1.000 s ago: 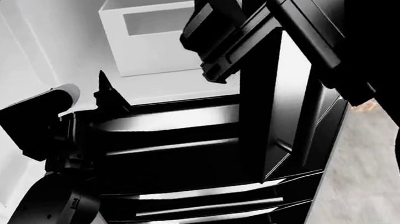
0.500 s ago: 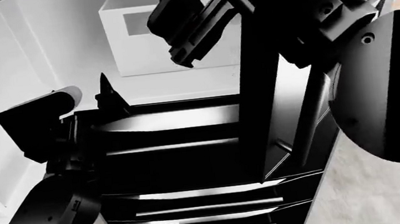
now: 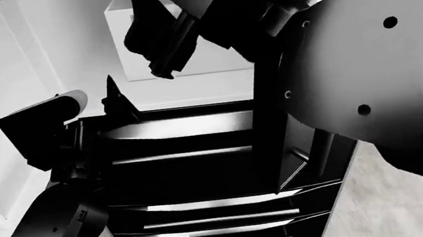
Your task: Open the fridge doors
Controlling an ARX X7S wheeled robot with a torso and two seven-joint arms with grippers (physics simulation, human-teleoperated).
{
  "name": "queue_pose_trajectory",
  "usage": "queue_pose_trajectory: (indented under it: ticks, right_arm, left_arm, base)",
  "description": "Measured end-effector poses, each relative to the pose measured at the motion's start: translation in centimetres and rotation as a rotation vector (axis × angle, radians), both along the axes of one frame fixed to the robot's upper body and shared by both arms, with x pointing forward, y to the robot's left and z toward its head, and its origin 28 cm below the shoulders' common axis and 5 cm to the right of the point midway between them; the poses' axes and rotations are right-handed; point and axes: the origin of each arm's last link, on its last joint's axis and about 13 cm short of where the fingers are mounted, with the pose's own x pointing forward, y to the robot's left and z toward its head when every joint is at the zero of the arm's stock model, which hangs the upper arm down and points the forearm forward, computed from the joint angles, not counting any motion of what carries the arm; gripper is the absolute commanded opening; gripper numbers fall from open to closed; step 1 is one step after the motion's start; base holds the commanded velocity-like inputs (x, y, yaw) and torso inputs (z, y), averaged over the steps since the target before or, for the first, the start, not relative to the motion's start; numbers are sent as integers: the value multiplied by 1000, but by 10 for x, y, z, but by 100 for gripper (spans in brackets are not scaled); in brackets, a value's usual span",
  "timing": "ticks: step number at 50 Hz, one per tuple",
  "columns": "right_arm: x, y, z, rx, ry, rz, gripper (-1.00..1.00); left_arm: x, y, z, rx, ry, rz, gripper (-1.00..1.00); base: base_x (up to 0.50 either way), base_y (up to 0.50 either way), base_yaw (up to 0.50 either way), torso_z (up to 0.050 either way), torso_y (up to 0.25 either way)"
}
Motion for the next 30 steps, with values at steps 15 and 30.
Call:
queue_pose_trajectory:
  ticks: [15, 30]
  right_arm:
    - [32, 3, -10, -23, 110, 47, 100]
    - [67, -2, -18, -10, 240, 78, 100]
  left_arm:
    - [-2, 0, 1, 1, -2, -3, 100]
    - [-6, 0, 1, 5, -1, -8, 100]
  base:
    - [0, 0, 0, 0, 0]
    - [0, 0, 0, 0, 0]
